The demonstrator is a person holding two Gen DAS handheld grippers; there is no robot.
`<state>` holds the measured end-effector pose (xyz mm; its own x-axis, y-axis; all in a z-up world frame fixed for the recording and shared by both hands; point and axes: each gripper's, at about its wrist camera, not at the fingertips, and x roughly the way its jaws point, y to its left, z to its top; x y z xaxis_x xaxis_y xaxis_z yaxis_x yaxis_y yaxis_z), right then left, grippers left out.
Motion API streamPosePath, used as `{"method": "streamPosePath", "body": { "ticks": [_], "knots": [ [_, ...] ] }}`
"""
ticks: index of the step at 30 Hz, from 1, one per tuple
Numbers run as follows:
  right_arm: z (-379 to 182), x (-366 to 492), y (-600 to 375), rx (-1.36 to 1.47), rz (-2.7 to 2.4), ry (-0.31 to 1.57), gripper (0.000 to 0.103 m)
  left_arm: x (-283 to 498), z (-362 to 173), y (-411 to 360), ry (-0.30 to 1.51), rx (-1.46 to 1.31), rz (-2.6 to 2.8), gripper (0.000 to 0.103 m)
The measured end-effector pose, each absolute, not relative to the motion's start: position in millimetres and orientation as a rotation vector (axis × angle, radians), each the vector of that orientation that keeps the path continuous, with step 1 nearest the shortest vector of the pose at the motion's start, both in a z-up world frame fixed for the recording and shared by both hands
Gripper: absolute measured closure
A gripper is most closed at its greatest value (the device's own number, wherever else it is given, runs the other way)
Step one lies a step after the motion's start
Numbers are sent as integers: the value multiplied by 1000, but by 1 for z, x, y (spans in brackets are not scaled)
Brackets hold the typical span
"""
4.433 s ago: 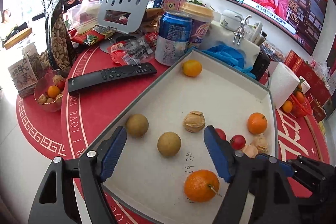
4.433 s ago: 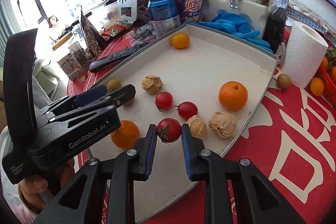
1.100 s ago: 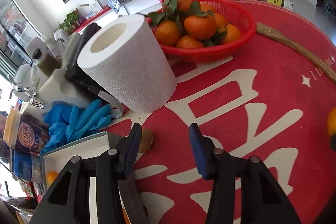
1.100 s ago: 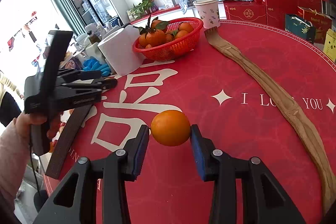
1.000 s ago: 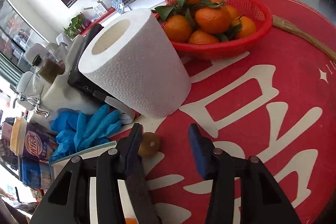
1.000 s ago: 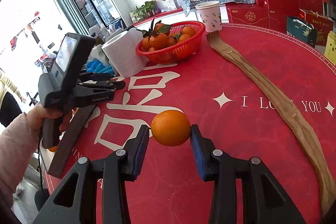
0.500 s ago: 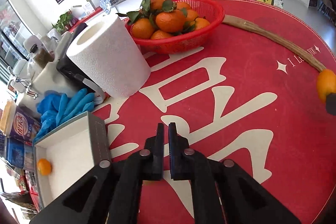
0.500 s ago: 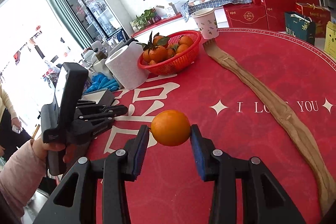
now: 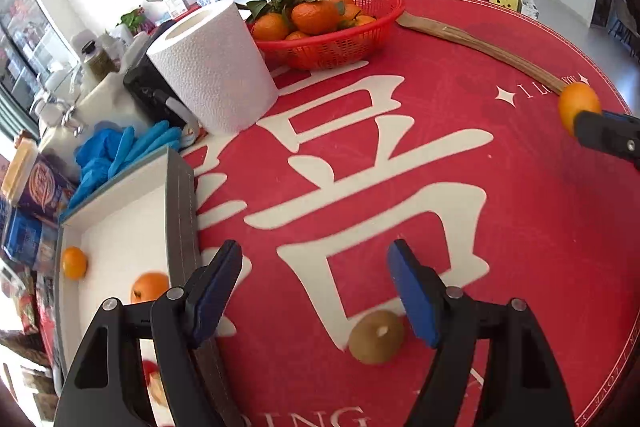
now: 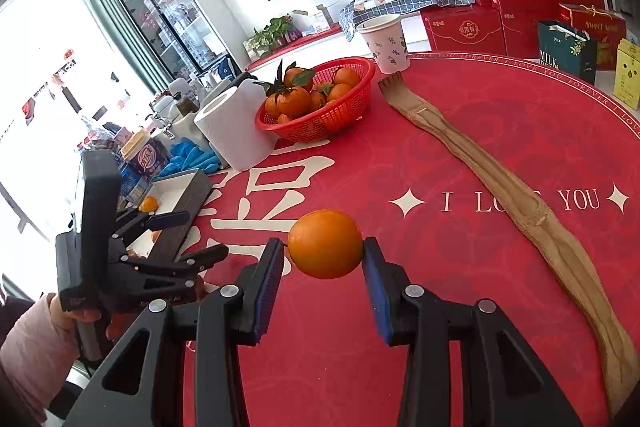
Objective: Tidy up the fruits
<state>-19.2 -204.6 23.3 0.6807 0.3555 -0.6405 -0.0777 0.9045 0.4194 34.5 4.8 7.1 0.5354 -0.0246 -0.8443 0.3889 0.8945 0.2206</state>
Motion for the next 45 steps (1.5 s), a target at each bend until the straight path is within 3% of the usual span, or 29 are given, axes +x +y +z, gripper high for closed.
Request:
{"method": "streamPosePath", "body": {
  "ticks": [8, 12, 13, 14, 15, 16, 18, 20, 22, 25, 38, 39, 41, 42, 45],
  "knots": [
    [9, -16, -188, 206, 139, 876, 61, -11, -1, -5, 882, 361, -109, 27],
    [-3, -15, -180, 120, 102, 934, 59, -20, -2, -4, 867, 247, -97, 50],
    [-5, -15, -180, 109, 102, 939, 54, -22, -2, -5, 865, 223, -89, 57],
    [-5, -15, -178, 90, 94, 940, 32, -24, -2, -6, 866, 212, -74, 59],
    [-6, -15, -178, 76, 84, 942, 17, -26, -2, -7, 867, 206, -57, 61],
    [-8, -14, -179, 66, 72, 953, 6, -29, -2, -8, 866, 206, -42, 61],
    [-10, -14, -179, 65, 75, 958, 6, -35, -2, -6, 868, 190, -28, 60],
    [-10, -13, -177, 50, 72, 961, 6, -40, -2, 0, 874, 162, -22, 49],
    [-11, -13, -172, 20, 63, 966, 5, -46, -3, 9, 888, 122, -28, 32],
    [-15, -11, -163, -42, 47, 982, 1, -54, -6, 20, 904, 60, -52, 27],
    [-15, -11, -163, -46, 54, 976, 0, -98, -5, 15, 891, 94, -60, 27],
    [-15, -11, -163, -46, 54, 975, 0, -103, -5, 15, 886, 94, -47, 32],
    [-15, -11, -163, -46, 54, 975, 0, -111, -4, 15, 883, 77, -48, 51],
    [-15, -11, -163, -46, 54, 975, 0, -112, -3, 13, 884, 72, -55, 67],
    [-15, -11, -163, -46, 53, 974, 0, -113, -4, 4, 858, 113, -34, 72]
  ]
}}
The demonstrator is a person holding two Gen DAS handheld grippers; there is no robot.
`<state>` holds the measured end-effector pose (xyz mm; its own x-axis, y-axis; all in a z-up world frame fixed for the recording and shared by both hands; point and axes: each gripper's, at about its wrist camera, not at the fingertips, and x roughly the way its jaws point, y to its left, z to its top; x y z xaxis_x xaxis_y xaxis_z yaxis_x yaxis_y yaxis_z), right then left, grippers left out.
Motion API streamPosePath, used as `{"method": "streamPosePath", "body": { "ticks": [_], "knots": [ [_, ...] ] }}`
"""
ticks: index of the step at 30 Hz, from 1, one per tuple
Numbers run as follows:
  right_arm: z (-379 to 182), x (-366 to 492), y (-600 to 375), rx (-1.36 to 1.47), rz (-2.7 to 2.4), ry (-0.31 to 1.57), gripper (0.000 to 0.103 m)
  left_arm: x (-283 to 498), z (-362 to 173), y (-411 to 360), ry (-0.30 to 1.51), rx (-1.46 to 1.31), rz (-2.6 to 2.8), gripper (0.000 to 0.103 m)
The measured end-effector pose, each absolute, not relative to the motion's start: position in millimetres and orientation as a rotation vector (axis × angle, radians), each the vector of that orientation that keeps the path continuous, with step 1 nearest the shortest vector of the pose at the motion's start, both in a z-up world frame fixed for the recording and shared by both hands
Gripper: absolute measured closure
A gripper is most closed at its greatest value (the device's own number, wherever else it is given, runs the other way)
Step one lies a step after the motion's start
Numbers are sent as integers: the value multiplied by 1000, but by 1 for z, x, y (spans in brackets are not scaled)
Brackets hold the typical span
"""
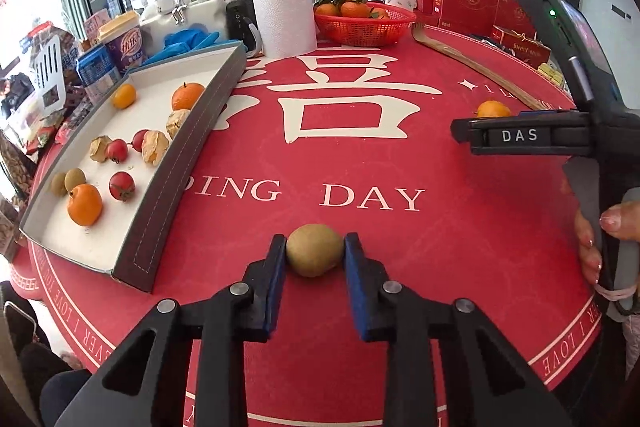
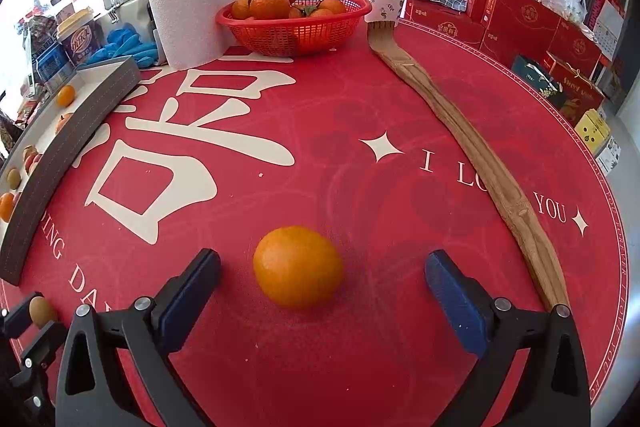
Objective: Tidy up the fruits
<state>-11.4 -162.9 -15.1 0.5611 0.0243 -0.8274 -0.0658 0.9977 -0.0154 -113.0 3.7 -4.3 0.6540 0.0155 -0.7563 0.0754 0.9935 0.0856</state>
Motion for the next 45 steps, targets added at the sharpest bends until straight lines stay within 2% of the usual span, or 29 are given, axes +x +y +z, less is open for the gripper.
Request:
{"method": "streamPosePath", "body": {
  "ticks": [10, 11, 12, 14, 15, 23, 45],
  "knots": [
    [-14, -17, -166, -29, 79, 960, 1, -95, -5, 1, 844, 94, -35, 72],
    [-14, -17, -167, -26, 77, 958, 3, -91, -5, 2, 845, 92, -36, 72],
    [-13, -17, -166, -27, 74, 955, 9, -87, -5, 3, 848, 88, -36, 72],
    [-9, -20, -165, -45, 59, 922, 55, -78, -5, 4, 853, 85, -33, 72],
    [-7, -21, -165, -33, 75, 912, 66, -73, -5, 5, 855, 82, -31, 72],
    [-5, -13, -186, 165, 134, 920, 66, -56, -5, 10, 868, 46, -14, 72],
    [3, -15, -182, 238, 207, 892, 66, -52, -2, 13, 879, 24, 5, 72]
  ]
}}
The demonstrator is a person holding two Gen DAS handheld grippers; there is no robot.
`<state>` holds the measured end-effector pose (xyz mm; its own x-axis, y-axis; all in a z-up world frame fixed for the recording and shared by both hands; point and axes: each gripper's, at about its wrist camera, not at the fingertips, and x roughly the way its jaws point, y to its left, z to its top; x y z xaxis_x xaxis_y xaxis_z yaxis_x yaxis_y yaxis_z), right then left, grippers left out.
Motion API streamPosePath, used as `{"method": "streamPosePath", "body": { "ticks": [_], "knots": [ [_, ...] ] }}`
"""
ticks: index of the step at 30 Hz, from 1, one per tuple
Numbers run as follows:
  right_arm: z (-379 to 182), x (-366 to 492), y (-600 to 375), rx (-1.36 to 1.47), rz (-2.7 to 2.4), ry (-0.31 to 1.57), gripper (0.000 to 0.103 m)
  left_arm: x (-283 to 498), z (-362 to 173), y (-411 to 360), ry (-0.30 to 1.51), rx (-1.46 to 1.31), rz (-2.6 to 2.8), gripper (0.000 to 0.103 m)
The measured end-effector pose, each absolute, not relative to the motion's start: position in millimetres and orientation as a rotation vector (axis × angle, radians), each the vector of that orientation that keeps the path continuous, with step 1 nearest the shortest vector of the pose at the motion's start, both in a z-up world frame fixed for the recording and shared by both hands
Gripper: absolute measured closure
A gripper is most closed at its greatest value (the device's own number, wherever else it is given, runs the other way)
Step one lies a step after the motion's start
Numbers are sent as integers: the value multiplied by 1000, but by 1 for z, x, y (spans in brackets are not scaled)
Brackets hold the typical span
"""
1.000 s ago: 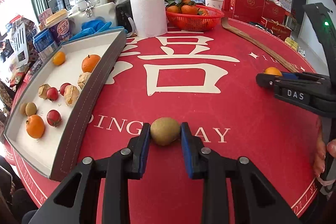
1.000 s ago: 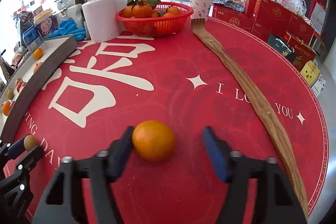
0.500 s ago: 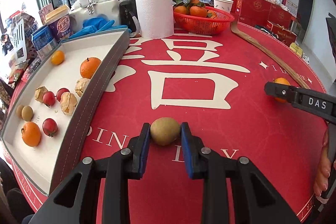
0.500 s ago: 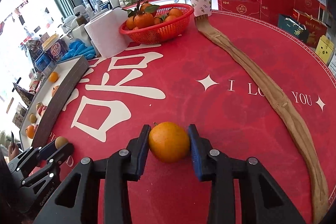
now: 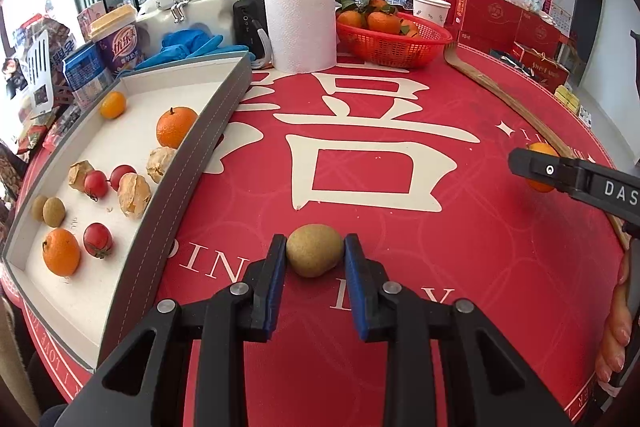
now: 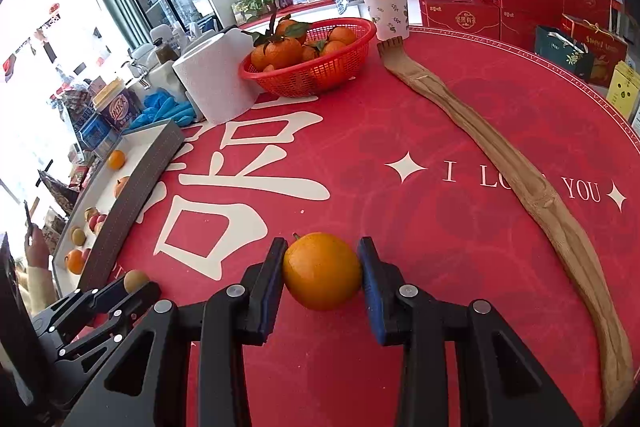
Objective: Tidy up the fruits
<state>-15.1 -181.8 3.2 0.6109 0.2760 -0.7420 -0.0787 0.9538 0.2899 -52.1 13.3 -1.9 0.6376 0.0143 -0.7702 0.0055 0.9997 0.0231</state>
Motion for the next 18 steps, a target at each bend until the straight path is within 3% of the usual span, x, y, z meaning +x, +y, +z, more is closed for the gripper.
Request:
{"method": "streamPosePath", "body": {
  "ticks": [18],
  "knots": [
    [7, -13, -165, 230, 240, 875, 66, -40, 9, 13, 849, 50, -3, 72]
  ]
}}
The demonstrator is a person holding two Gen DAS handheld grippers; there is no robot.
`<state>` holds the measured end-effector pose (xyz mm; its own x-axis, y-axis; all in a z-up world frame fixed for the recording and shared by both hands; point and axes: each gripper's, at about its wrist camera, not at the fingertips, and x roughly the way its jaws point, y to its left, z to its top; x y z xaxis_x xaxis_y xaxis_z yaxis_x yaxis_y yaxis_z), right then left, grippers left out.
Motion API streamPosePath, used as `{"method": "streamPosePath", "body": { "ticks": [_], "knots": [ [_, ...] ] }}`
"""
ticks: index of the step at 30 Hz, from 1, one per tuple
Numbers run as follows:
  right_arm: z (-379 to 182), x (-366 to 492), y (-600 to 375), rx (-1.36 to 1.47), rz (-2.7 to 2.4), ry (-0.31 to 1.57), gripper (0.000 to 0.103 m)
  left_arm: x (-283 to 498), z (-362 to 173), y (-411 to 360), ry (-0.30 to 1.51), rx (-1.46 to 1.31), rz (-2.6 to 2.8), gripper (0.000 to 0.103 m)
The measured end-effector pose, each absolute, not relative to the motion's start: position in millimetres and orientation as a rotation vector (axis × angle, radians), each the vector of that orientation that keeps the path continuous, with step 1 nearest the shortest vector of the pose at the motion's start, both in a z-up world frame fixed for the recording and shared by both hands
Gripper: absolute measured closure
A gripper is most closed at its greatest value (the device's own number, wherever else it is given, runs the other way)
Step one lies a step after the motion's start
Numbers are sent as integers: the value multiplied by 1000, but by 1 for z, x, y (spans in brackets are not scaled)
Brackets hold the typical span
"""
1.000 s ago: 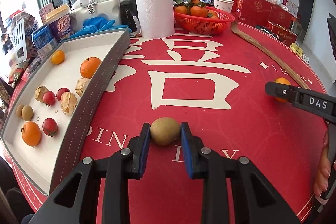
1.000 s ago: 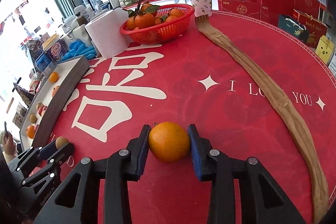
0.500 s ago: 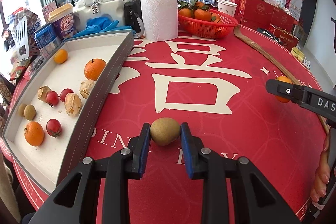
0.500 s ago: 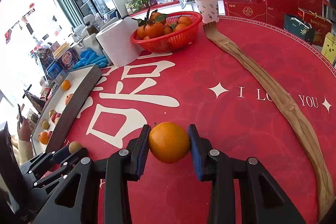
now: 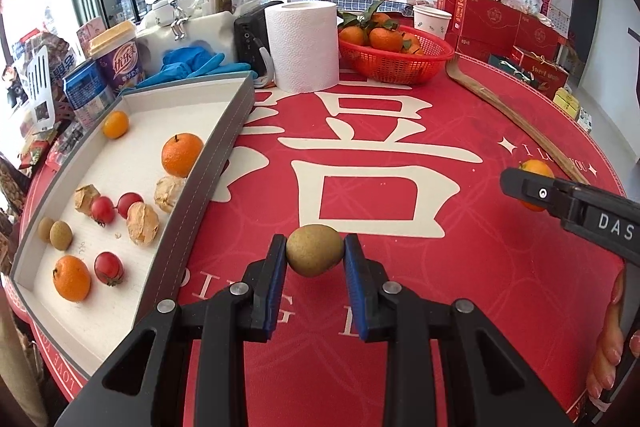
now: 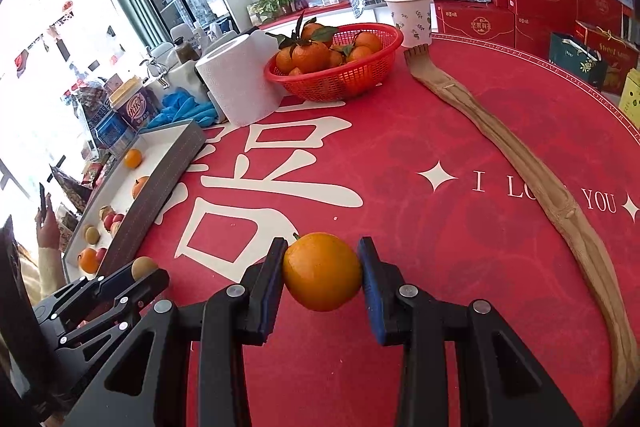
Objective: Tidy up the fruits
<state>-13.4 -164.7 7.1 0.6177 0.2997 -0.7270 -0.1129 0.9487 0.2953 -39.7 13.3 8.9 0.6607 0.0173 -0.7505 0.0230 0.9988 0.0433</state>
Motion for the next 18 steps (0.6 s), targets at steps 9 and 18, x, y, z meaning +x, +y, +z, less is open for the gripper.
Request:
{"method": "streamPosePath", "body": {
  "ticks": [9, 18],
  "knots": [
    [-1, -8, -167, 161, 140, 910, 66, -11, -3, 0, 870, 107, -26, 72],
    [-1, -4, -159, 145, 153, 912, 66, 2, -4, -1, 890, 99, -62, 72]
  ]
}}
